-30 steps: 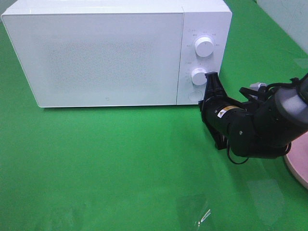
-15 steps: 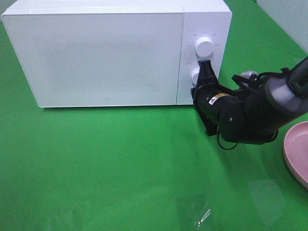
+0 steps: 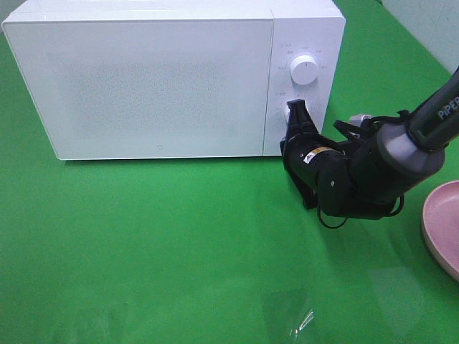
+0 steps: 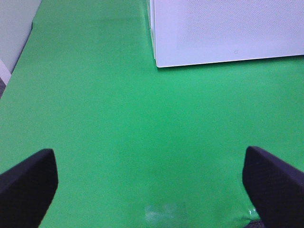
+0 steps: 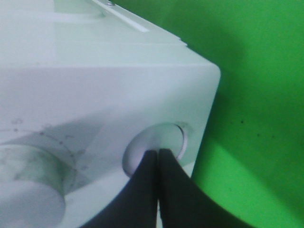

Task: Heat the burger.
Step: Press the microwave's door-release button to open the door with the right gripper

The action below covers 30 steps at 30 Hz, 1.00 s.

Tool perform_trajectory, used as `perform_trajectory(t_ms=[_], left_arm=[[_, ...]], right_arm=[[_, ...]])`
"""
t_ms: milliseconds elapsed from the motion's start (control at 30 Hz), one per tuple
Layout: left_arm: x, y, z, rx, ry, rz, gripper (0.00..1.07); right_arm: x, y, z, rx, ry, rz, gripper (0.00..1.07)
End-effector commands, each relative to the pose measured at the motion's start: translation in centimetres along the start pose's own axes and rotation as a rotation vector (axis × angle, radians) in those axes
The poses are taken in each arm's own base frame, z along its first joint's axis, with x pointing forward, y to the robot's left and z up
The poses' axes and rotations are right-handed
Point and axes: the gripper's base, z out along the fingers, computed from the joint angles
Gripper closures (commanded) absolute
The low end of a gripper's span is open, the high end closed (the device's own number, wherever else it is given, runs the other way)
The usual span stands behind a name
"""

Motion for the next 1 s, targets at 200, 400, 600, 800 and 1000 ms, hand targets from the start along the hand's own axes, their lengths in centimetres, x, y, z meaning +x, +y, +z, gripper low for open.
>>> perform_trajectory(t_ms=[200, 400, 600, 800, 1000], left_arm=[[0.0, 0.0, -0.2, -0.003, -0.032, 0.002, 0.09], [0.0, 0.0, -0.2, -0.003, -0.032, 0.002, 0.09], [0.0, 0.0, -0.2, -0.003, -0.032, 0.002, 0.09], [0.0, 0.0, -0.2, -0.003, -0.032, 0.002, 0.09], [0.0, 0.0, -0.2, -0.003, -0.032, 0.002, 0.09]], right_arm=[[-1.5, 2.8, 0.5, -0.204, -0.103, -0.007, 1.07], [-1.7, 3.0, 0.5, -0.221, -0.119, 0.001, 1.07], [-1.7, 3.7, 1.0, -0.253, -0.141, 0.004, 1.07], [-2.2, 4.8, 1.6, -0.294, -0.181, -0.01, 1.07], [-3.4, 6.0, 3.1, -0.345, -0.204, -0.046, 1.07]])
